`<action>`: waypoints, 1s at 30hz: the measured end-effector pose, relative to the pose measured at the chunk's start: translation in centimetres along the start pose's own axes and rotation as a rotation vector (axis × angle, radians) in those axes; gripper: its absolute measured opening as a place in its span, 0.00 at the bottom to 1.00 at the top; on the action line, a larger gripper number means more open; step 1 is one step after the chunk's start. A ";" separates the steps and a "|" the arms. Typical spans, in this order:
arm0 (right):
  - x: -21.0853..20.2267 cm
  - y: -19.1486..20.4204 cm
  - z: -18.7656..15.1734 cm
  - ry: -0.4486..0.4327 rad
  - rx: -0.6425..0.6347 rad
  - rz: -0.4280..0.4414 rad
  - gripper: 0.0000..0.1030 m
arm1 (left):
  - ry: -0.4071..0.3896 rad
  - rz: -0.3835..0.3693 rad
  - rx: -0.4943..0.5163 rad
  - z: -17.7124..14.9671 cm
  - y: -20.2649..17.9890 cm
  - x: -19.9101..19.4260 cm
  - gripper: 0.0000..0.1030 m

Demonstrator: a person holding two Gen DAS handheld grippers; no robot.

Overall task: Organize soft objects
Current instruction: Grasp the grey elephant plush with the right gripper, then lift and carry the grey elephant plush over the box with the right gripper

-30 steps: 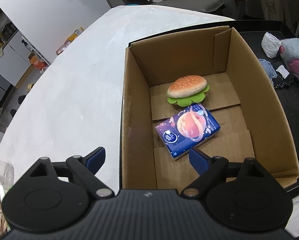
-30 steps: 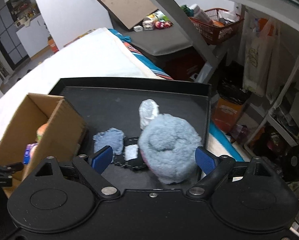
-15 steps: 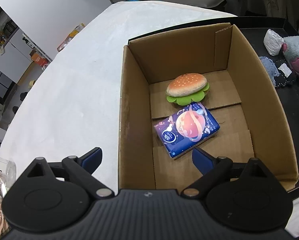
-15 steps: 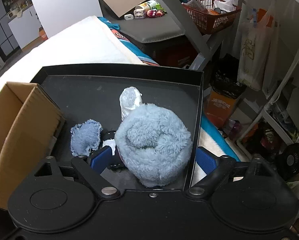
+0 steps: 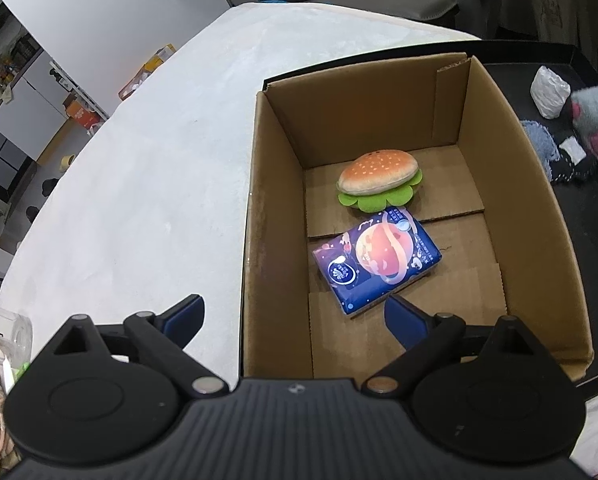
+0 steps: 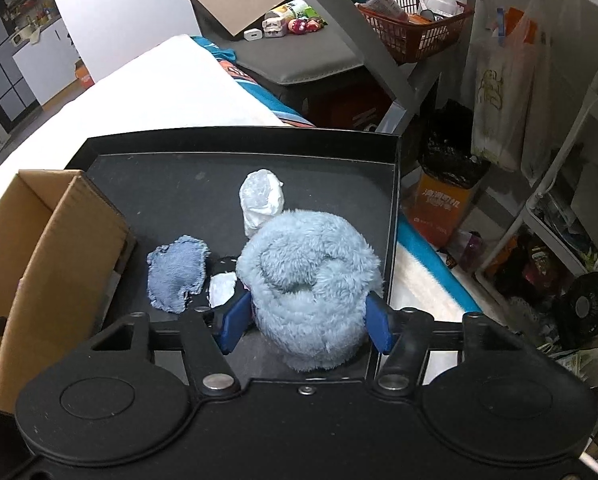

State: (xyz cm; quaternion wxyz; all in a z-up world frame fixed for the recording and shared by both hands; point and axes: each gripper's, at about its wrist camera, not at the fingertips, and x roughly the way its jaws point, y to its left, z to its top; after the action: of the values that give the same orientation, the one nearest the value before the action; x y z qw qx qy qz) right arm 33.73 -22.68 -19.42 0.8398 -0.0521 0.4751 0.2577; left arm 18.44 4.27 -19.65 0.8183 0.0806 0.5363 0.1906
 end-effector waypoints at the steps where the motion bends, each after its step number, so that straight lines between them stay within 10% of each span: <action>1: -0.1 0.0 -0.1 0.003 0.003 0.005 0.57 | -0.003 -0.002 -0.003 0.0 0.0 0.0 0.93; 30: -5.3 4.2 1.6 -0.023 -0.037 -0.034 0.57 | -0.057 -0.060 -0.033 -0.6 1.3 -0.5 0.93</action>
State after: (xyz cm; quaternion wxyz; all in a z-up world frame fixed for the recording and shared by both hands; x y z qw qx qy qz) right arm 30.76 -20.51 -13.52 0.8483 -0.0726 0.4596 0.2527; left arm 17.43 5.18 -19.04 0.8398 0.0565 0.5116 0.1726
